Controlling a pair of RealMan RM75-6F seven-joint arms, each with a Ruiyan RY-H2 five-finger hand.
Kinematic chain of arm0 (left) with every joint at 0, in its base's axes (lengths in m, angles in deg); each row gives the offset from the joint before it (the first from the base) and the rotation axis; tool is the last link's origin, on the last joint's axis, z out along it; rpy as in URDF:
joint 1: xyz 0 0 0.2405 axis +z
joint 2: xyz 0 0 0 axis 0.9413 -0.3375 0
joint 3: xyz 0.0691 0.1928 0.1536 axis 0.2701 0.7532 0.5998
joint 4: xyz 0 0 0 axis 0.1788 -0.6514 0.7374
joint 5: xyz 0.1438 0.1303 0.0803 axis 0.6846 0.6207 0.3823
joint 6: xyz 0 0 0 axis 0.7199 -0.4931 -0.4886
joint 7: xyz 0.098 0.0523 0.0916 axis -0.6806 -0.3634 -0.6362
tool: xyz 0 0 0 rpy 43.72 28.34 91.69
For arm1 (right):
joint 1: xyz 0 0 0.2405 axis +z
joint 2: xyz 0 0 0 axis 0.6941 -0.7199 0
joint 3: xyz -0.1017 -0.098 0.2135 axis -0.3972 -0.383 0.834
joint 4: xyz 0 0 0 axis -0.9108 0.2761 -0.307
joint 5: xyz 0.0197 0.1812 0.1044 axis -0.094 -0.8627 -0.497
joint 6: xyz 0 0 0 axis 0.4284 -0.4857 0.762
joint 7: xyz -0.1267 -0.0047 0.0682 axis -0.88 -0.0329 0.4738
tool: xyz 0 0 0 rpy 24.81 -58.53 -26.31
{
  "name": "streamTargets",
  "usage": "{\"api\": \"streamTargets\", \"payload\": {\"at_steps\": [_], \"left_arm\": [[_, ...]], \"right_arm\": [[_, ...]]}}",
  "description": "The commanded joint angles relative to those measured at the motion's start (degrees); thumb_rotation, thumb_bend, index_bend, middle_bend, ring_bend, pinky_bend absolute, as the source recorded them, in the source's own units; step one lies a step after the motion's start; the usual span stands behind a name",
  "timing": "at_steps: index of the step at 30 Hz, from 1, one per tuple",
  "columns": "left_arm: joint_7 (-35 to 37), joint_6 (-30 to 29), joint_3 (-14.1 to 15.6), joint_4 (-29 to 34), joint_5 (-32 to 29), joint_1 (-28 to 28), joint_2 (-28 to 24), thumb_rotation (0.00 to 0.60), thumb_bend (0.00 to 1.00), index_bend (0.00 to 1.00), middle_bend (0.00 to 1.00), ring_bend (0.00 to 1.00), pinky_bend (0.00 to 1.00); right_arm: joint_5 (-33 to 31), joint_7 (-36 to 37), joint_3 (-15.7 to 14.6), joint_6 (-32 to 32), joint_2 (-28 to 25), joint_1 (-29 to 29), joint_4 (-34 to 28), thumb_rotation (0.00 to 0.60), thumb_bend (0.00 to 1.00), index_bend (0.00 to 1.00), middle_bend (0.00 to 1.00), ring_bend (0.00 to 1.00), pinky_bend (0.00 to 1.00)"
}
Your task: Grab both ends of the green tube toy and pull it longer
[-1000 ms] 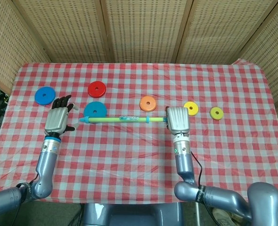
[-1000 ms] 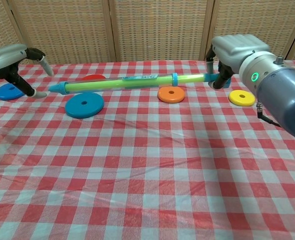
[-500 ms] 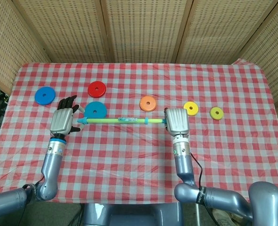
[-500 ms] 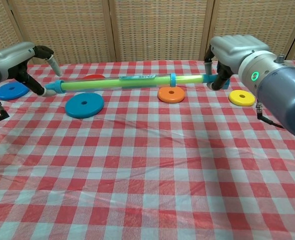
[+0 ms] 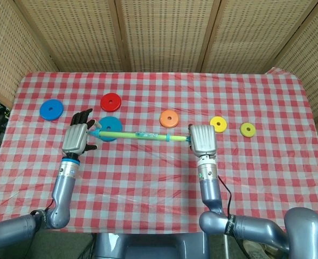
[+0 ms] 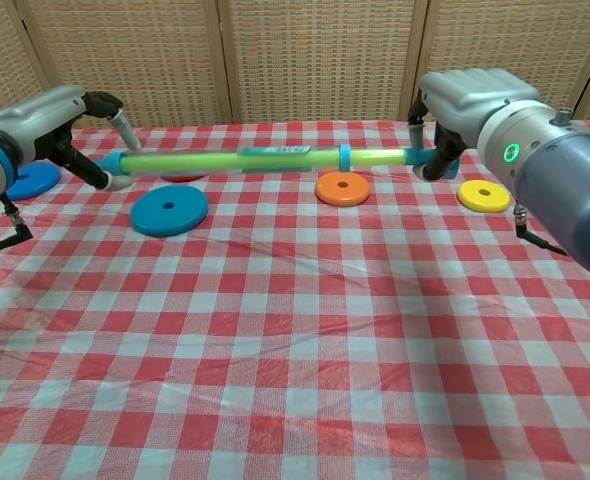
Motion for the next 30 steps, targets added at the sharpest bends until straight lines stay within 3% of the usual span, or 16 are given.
{"api": "streamTargets", "payload": {"at_steps": [1,7,12,30], "left_arm": [[0.41,-0.13,-0.14,-0.41,0.35,-0.19,0.38,0.6,0.24,0.41,0.0,0.0,0.0],[0.79,-0.11,-0.05,-0.92,0.41,-0.23,0.86,0.6,0.24,0.45,0.0,0.0,0.0],[2.04,-0.96,0.11,-0.99,1.73,0.1,1.24,0.6,0.37,0.53,0.0,0.0,0.0],[5.8,-3.18,3.57,-0.62,5.77,4.89,-2.25,0.6,0.37,0.55,0.0,0.0,0.0]], "right_arm": [[-0.15,0.09,-0.08,-0.04,-0.07,-0.03,-0.04,0.6,0.54,0.79,1.0,1.0,0.98],[-0.03,0.51,-0.32,-0.3,-0.57,-0.2,-0.35,0.6,0.54,0.79,1.0,1.0,0.98],[0.09,0.59,-0.51,-0.59,-1.19,-0.36,-0.79,0.6,0.54,0.79,1.0,1.0,0.98],[-0.11,1.5,-0.14,-1.11,-4.11,-1.18,0.11,0.6,0.54,0.79,1.0,1.0,0.98]]}}
